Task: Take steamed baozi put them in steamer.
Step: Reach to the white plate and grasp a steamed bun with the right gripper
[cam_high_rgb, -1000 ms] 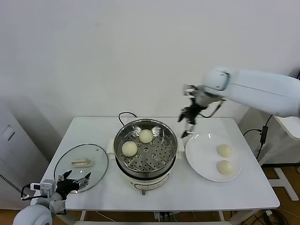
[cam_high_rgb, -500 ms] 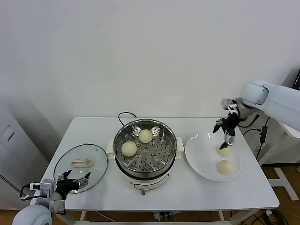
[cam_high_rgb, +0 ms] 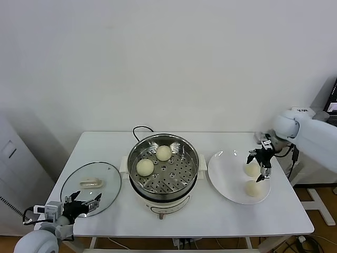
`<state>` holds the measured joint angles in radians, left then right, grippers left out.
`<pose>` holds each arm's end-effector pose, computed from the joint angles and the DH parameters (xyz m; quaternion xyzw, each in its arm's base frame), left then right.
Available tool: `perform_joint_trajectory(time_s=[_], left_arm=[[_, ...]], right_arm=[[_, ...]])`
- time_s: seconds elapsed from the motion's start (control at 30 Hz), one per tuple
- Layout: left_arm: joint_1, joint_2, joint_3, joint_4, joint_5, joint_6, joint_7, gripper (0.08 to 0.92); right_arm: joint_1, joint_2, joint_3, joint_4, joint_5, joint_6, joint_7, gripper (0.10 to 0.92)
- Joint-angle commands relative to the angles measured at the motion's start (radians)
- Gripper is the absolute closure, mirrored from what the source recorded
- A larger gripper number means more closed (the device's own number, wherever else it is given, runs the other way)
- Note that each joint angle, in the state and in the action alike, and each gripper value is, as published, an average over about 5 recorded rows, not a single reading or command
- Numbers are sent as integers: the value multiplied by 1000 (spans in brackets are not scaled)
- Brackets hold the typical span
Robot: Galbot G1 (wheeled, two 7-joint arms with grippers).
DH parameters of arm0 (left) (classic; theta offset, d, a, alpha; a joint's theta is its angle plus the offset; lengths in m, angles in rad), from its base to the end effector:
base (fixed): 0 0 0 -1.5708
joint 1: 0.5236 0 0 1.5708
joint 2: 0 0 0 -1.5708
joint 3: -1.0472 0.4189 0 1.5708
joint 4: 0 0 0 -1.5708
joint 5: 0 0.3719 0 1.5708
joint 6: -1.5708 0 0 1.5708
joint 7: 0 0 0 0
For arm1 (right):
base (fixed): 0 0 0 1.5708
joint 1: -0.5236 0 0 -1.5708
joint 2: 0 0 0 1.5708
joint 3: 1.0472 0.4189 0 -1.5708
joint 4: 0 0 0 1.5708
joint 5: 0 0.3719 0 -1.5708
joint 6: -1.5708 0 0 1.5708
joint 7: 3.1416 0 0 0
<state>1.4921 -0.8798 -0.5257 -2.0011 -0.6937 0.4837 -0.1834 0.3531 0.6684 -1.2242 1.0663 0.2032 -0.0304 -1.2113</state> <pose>0.2178 0.1686 -0.3285 -0.0482 -0.9558 -0.0281 0.2886 0.6038 -0.2712 -0.1621 0.5463 -0.5149 0.4938 0.4388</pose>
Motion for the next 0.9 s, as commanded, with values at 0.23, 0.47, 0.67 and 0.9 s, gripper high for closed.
perform_joint_trajectory(time_s=[0.23, 0.47, 0.67, 0.9], left_arm=[[2, -4, 2, 0, 4, 1, 0, 177], [3, -3, 4, 2, 6, 2, -1, 177], [5, -2, 4, 3, 8, 3, -1, 177], [7, -2, 4, 2, 9, 3, -1, 177]], right_arm=[[-251, 27, 248, -116, -199, 77, 18, 203], [-295, 44, 298, -135, -237, 87, 20, 203], [-324, 51, 321, -135, -244, 85, 17, 238], [-338, 57, 337, -137, -254, 80, 19, 361]])
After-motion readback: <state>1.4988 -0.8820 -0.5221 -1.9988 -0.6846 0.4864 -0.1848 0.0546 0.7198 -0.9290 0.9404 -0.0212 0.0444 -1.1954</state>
